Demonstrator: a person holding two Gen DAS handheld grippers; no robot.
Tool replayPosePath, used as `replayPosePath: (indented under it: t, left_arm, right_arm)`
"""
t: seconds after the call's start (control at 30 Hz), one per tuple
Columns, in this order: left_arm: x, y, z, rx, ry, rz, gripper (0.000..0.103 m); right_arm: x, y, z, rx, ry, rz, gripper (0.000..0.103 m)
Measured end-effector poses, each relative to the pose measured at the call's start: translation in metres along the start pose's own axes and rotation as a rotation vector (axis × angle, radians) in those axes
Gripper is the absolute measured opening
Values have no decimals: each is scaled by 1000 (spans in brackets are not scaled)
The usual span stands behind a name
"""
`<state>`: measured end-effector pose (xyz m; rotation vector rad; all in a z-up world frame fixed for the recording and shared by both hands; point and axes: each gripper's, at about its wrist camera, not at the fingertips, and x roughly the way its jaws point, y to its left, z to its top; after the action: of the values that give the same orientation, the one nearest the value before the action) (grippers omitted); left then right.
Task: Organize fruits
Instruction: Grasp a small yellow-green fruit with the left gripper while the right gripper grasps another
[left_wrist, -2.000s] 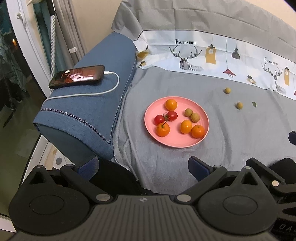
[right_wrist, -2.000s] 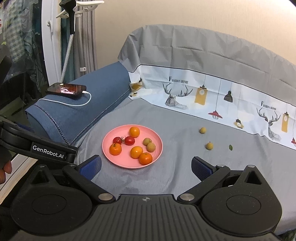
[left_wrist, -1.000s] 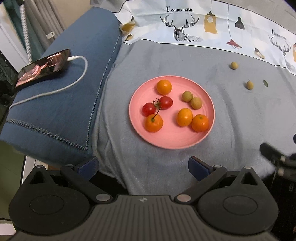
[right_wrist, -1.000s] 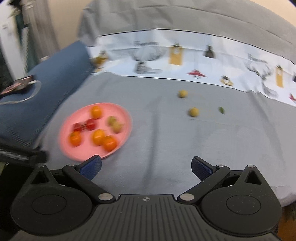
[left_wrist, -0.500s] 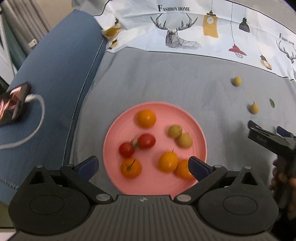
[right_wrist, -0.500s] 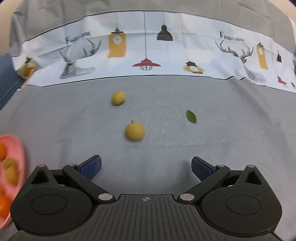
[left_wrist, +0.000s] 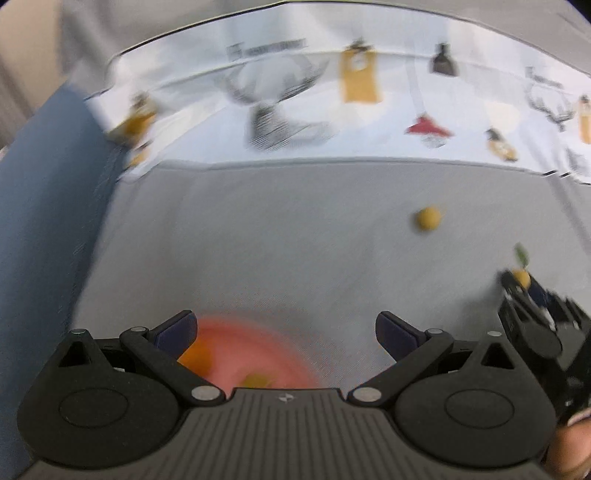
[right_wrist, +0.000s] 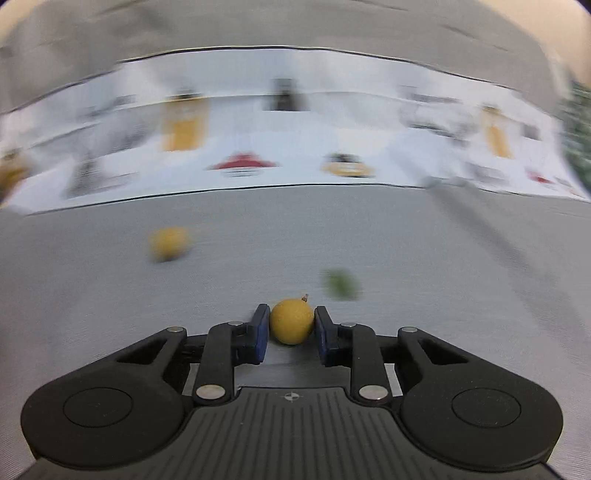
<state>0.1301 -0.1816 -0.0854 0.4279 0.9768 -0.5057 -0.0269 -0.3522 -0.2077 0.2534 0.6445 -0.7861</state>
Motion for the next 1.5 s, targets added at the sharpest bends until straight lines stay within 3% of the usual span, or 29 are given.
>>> replayPosePath:
  t: [0.13, 0.23, 0.33, 0.47, 0.5, 0.57, 0.6, 0.63, 0.7, 0.93, 1.33, 1.37, 1.4, 1.43, 1.47, 1.5]
  left_arm:
    - [42, -43, 32, 80, -41, -90, 103]
    - [81, -74, 49, 145, -18, -121, 103]
    - [115, -91, 59, 158, 25, -134, 103]
    - [142, -91, 62, 101, 40, -197, 103]
    - [146, -90, 62, 90, 17, -206, 103]
    - [145, -91, 60, 97, -29, -204, 103]
    - [146, -92, 60, 104, -42, -202, 103]
    - [144, -92, 59, 106, -54, -202, 103]
    - [145, -94, 59, 110, -64, -198, 103]
    - [144, -91, 60, 107, -56, -201, 103]
    - [144, -90, 60, 103, -48, -205, 103]
    - [143, -90, 60, 97, -48, -199, 97]
    - [140, -90, 60, 93, -56, -191, 90]
    - [133, -90, 61, 102, -70, -203, 60]
    - [128, -91, 62, 114, -71, -226, 25]
    - [124, -91, 63, 118, -60, -245, 26]
  right_arm:
    - [14, -45, 6, 147, -1, -197, 27]
    - [23, -70, 6, 233, -11, -296, 27]
    - [28, -72, 2, 239, -23, -323, 27]
    - [31, -66, -1, 203, -28, -353, 29]
    - [32, -65, 0, 205, -30, -357, 35]
    - [32, -66, 0, 219, -28, -381, 60]
    - [32, -67, 1, 239, -23, -401, 84]
    - [31, -71, 0, 277, -10, -418, 95]
    - [34, -78, -1, 331, 1, -404, 98]
    - [38, -74, -1, 310, 10, -401, 102]
    - [37, -74, -1, 319, 9, -397, 102]
    - [37, -75, -1, 323, 9, -394, 102]
    - [36, -76, -1, 332, 7, -391, 92]
    - [33, -77, -1, 340, -8, -400, 66]
    - [30, -77, 0, 342, -26, -406, 51]
    - [28, -79, 1, 345, -41, -400, 29]
